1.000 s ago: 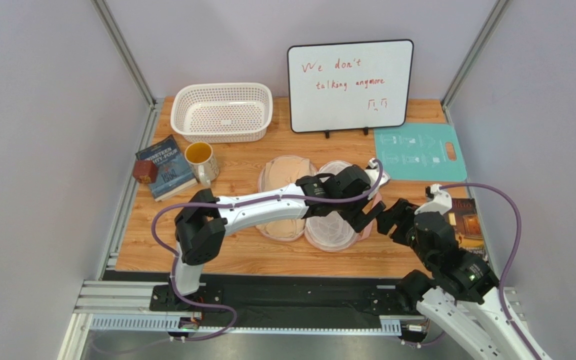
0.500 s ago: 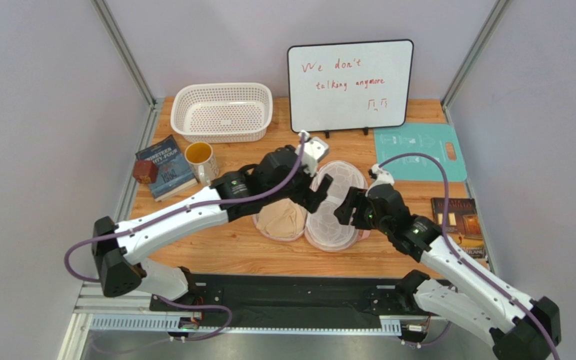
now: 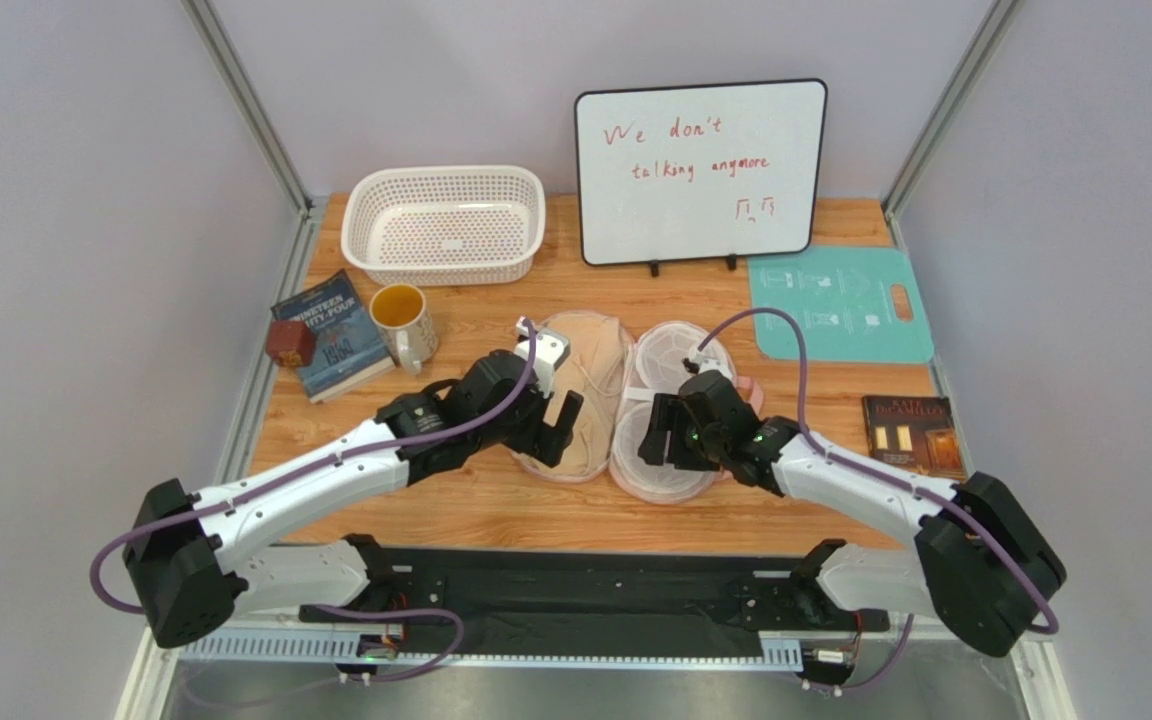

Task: Unzip the laundry bag and remove the bra
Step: Adjust the laundry bag at the center of the board.

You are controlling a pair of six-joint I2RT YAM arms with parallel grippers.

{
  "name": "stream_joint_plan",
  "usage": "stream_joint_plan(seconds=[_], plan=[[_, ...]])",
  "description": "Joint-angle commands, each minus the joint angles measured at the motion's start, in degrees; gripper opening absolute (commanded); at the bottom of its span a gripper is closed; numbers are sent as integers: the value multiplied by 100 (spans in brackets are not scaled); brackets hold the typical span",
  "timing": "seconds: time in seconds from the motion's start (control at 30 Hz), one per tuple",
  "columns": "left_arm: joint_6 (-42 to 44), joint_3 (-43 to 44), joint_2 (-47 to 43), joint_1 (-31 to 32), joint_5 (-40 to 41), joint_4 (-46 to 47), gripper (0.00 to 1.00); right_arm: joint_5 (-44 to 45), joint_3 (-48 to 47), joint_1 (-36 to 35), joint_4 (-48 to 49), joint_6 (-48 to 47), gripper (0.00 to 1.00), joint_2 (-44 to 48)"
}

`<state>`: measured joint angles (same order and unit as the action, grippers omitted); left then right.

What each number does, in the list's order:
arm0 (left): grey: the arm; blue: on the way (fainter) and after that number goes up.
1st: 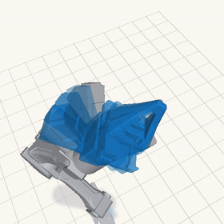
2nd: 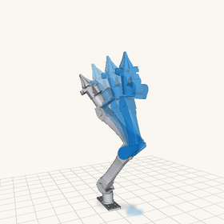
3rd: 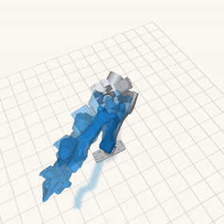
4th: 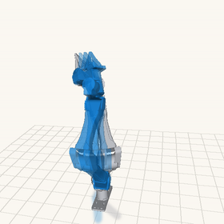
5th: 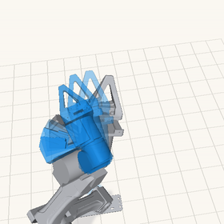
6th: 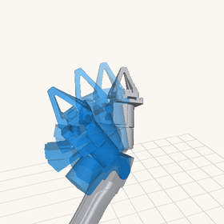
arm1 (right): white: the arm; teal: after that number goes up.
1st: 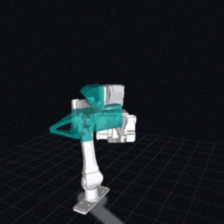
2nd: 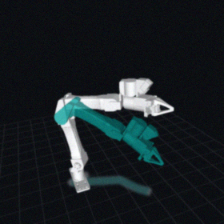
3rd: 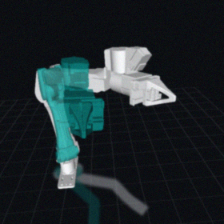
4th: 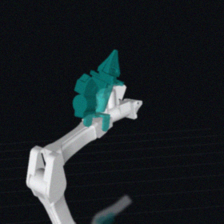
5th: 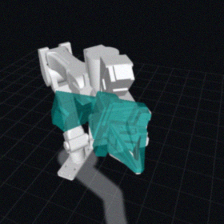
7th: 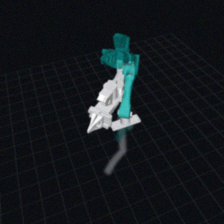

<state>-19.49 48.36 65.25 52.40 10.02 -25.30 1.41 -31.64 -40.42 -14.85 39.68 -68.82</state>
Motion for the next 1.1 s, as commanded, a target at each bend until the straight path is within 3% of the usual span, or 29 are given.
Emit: stream_joint_plan(seconds=[0.0,0.7,1.07], plan=[[-205,-37,5,-37,-141,289,100,35,79,104,369,92,67,-281],[-301,-3,505,-414,-158,596,100,229,-720,773,-484,-698,67,-835],[-354,1087,2183,-450,8,738,99,-308,-1063,755,-939,-857,68,122]])
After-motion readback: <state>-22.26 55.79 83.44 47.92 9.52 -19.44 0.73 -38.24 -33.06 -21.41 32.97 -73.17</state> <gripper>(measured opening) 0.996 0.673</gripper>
